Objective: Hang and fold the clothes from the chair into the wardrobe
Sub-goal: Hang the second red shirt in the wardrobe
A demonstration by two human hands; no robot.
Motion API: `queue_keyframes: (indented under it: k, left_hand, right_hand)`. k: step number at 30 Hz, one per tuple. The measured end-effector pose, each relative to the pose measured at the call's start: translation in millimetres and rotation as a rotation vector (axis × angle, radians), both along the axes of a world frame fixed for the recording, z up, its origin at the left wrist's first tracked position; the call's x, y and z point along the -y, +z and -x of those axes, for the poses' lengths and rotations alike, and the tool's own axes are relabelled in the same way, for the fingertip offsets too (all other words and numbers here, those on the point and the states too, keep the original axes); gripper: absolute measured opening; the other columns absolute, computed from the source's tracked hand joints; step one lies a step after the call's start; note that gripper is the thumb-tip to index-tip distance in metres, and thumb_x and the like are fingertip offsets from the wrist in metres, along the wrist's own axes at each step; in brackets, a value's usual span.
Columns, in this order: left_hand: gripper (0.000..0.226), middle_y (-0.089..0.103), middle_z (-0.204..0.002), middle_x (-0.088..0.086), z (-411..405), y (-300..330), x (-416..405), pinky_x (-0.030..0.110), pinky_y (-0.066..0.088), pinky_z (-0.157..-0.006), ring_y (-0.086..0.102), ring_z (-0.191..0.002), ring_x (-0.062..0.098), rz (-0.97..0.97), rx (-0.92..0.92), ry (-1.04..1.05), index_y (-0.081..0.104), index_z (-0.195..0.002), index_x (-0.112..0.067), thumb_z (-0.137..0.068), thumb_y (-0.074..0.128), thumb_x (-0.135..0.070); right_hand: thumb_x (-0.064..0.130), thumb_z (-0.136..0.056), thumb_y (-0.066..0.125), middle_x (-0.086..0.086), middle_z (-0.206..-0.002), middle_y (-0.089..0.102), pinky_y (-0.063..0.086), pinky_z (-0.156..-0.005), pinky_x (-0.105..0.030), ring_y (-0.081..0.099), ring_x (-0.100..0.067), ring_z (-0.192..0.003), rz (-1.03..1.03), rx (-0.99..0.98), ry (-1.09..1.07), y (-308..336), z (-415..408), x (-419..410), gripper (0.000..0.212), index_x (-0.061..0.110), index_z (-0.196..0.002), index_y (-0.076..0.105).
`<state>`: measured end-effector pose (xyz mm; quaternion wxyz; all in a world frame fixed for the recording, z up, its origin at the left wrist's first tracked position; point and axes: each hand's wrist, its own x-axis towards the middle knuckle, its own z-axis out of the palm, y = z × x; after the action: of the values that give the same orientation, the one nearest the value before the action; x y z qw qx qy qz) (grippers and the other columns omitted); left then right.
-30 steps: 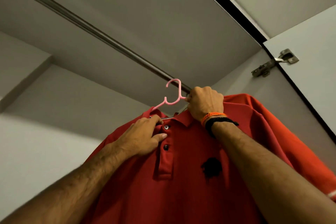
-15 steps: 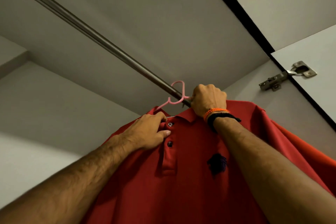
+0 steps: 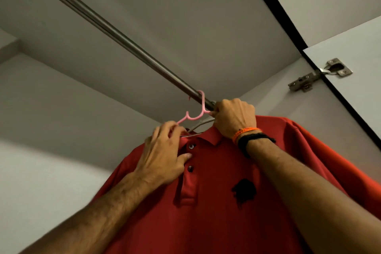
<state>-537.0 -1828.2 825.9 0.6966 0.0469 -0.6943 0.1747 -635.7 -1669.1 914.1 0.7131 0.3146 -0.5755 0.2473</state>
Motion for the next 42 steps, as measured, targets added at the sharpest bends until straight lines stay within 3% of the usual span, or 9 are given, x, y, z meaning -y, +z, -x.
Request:
queue_keyframes:
  k: [3,6,9,14,17,22,31,34,42]
  left_hand:
    - [0.079,0.031,-0.146,0.010,7.2,-13.9,-0.4,0.037,0.034,-0.111,0.037,-0.133,0.026,-0.154,-0.127,-0.050,0.033,-0.147,-0.011,-0.085,0.067,-0.048]
    - [0.080,0.028,-0.154,0.013,18.2,-18.4,5.3,0.040,0.030,-0.115,0.033,-0.141,0.028,-0.331,-0.014,-0.108,0.023,-0.152,-0.008,-0.093,0.050,-0.054]
    - [0.078,0.028,-0.158,0.009,31.4,-10.9,11.1,0.042,0.028,-0.117,0.029,-0.145,0.025,-0.438,0.152,-0.133,0.027,-0.153,-0.012,-0.095,0.041,-0.062]
    - [0.065,0.051,-0.128,0.006,54.2,-6.0,7.0,0.042,0.043,-0.103,0.052,-0.121,0.026,-0.454,0.304,-0.043,0.053,-0.128,-0.016,-0.092,0.038,-0.068]
    - [0.057,0.049,-0.112,0.002,57.6,-8.7,0.6,0.037,0.045,-0.096,0.054,-0.110,0.023,-0.436,0.321,-0.018,0.054,-0.119,-0.014,-0.094,0.040,-0.063]
    - [0.047,0.045,-0.098,-0.002,46.4,-7.6,-4.2,0.030,0.040,-0.086,0.053,-0.104,0.023,-0.439,0.326,0.062,0.052,-0.105,-0.016,-0.095,0.041,-0.060]
    - [0.059,0.057,-0.121,0.002,2.5,-20.7,-29.4,0.034,0.046,-0.094,0.056,-0.109,0.020,-0.466,0.304,0.069,0.053,-0.129,-0.016,-0.093,0.045,-0.062]
    - [0.066,0.054,-0.136,0.009,-11.8,-38.5,-42.9,0.035,0.041,-0.101,0.052,-0.124,0.025,-0.460,0.258,0.074,0.047,-0.138,-0.011,-0.094,0.046,-0.060]
    - [0.074,0.043,-0.150,0.015,-39.3,-103.9,-64.5,0.031,0.030,-0.110,0.039,-0.139,0.028,-0.473,0.250,-0.025,0.038,-0.148,-0.007,-0.094,0.051,-0.056]
  right_hand:
    - [0.035,-0.094,0.056,-0.007,-0.102,0.065,0.035,-0.068,-0.035,0.062,-0.035,-0.095,-0.015,-0.051,-0.006,2.4,2.2,-2.4,0.023,0.019,-0.109,0.063]
    - [0.023,-0.094,0.055,-0.007,-0.103,0.063,0.037,-0.067,-0.035,0.062,-0.034,-0.094,-0.053,-0.063,-0.003,5.3,5.6,-3.3,0.018,0.018,-0.106,0.067]
    - [0.016,-0.094,0.054,-0.010,-0.102,0.062,0.039,-0.066,-0.035,0.061,-0.035,-0.093,-0.061,-0.052,-0.020,8.1,16.2,-2.9,0.018,0.014,-0.105,0.068]
    - [0.012,-0.096,0.053,-0.011,-0.102,0.061,0.038,-0.065,-0.034,0.059,-0.033,-0.097,-0.066,-0.065,-0.022,5.0,38.3,-6.1,0.020,0.011,-0.107,0.070]
    - [0.015,-0.097,0.053,-0.011,-0.108,0.058,0.046,-0.074,-0.039,0.053,-0.031,-0.105,-0.077,-0.095,-0.038,3.0,43.5,-8.0,0.022,0.011,-0.111,0.070]
    - [0.025,-0.094,0.053,-0.008,-0.122,0.051,0.036,-0.092,-0.041,0.044,-0.029,-0.115,-0.128,-0.112,-0.102,-6.3,34.6,-12.9,0.026,0.014,-0.115,0.065]
    - [0.038,-0.089,0.055,-0.009,-0.134,0.045,0.030,-0.101,-0.041,0.039,-0.028,-0.121,-0.245,-0.131,-0.025,-43.3,-0.6,-18.3,0.046,0.013,-0.128,0.053]
    - [0.038,-0.090,0.054,-0.008,-0.132,0.046,0.032,-0.098,-0.040,0.039,-0.028,-0.122,-0.258,-0.097,0.053,-65.6,-9.2,-23.6,0.046,0.015,-0.130,0.052]
    - [0.034,-0.087,0.065,-0.011,-0.122,0.052,0.042,-0.099,-0.041,0.049,-0.031,-0.115,-0.253,0.165,0.351,-146.6,-26.4,-47.2,0.044,0.008,-0.122,0.057]
